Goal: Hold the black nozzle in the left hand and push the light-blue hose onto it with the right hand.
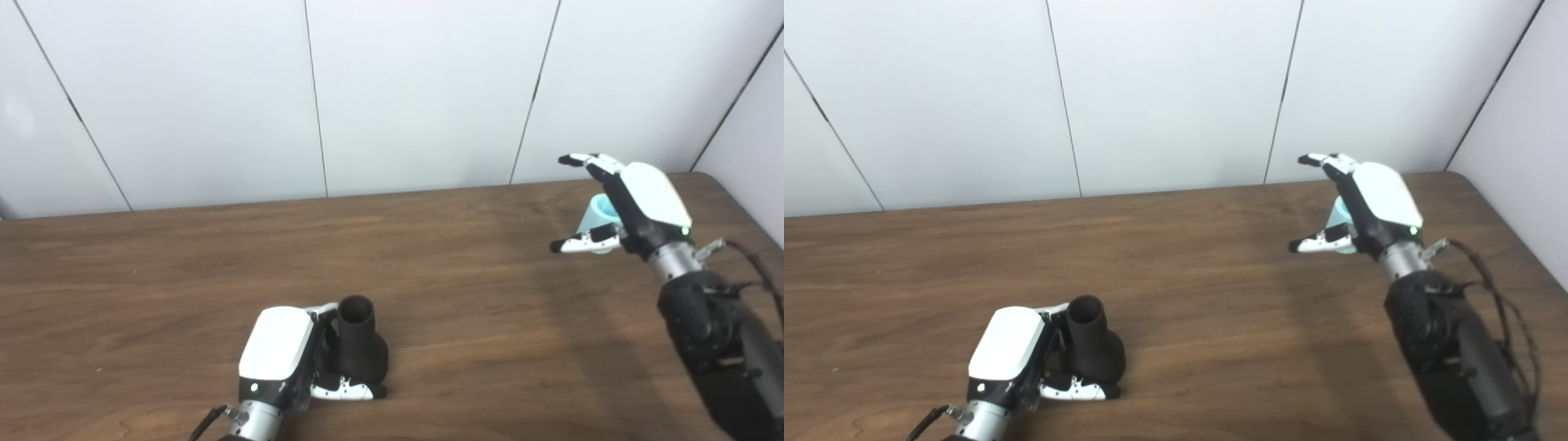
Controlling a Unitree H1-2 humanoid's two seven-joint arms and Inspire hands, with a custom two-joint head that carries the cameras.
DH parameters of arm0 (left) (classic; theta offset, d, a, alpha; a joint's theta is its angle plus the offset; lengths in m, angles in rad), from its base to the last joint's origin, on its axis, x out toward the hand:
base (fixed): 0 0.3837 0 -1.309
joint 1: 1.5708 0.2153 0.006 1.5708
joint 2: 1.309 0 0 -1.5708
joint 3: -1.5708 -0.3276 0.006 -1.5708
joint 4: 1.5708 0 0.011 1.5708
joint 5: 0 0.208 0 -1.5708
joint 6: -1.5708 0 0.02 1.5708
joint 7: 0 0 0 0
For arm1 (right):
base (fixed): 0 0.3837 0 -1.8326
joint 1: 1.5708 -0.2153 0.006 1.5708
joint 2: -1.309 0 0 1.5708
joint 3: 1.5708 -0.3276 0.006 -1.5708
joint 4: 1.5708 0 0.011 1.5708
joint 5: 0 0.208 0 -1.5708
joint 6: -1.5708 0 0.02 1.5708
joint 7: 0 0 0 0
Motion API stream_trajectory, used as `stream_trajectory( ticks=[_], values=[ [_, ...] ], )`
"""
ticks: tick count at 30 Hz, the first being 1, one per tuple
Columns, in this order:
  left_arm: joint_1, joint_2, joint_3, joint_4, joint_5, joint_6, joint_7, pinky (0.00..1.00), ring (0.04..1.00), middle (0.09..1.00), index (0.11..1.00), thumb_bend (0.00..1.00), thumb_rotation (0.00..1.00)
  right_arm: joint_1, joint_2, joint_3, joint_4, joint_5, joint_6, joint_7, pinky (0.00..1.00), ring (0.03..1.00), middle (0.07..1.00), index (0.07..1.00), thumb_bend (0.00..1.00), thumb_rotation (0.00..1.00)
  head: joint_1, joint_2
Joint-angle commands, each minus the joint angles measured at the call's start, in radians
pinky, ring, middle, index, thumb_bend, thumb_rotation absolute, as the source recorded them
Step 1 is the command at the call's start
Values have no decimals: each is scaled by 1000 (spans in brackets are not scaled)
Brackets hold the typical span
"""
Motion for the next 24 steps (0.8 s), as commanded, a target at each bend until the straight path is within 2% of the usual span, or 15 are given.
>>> stream_trajectory(
  ticks=[1,5,8,13,17,20,22,24],
  values=[
    [48,-6,-33,39,-19,-4,-99,433,412,457,487,503,0,-62,-46,10,23,-56,0,3,992,994,876,823,897,249,-7,-2],
    [45,1,-31,43,-17,7,-116,436,414,491,471,503,0,-126,-78,56,167,-121,9,-10,1000,1000,907,846,919,242,-32,1],
    [45,9,-26,37,-19,15,-134,454,442,517,458,501,0,-167,-96,80,236,-150,35,22,1000,1000,935,878,932,242,-60,2],
    [46,23,-18,23,-7,34,-182,443,426,496,471,503,0,-221,-111,102,297,-163,70,74,1000,1000,941,887,954,233,-114,6],
    [44,29,-9,22,-14,22,-188,481,460,528,452,500,0,-261,-109,112,311,-144,110,145,1000,1000,949,905,943,240,-147,8],
    [41,30,-7,22,-19,17,-193,472,442,521,458,501,0,-277,-89,98,311,-102,151,183,960,1000,941,913,924,213,-151,8],
    [40,30,-6,20,-21,15,-195,371,443,507,456,483,0,-282,-79,96,322,-80,157,177,893,957,919,903,932,194,-151,8],
    [39,29,-5,19,-19,18,-196,333,438,497,461,477,0,-287,-71,93,343,-56,150,160,788,895,893,892,945,178,-148,11]
  ],
)
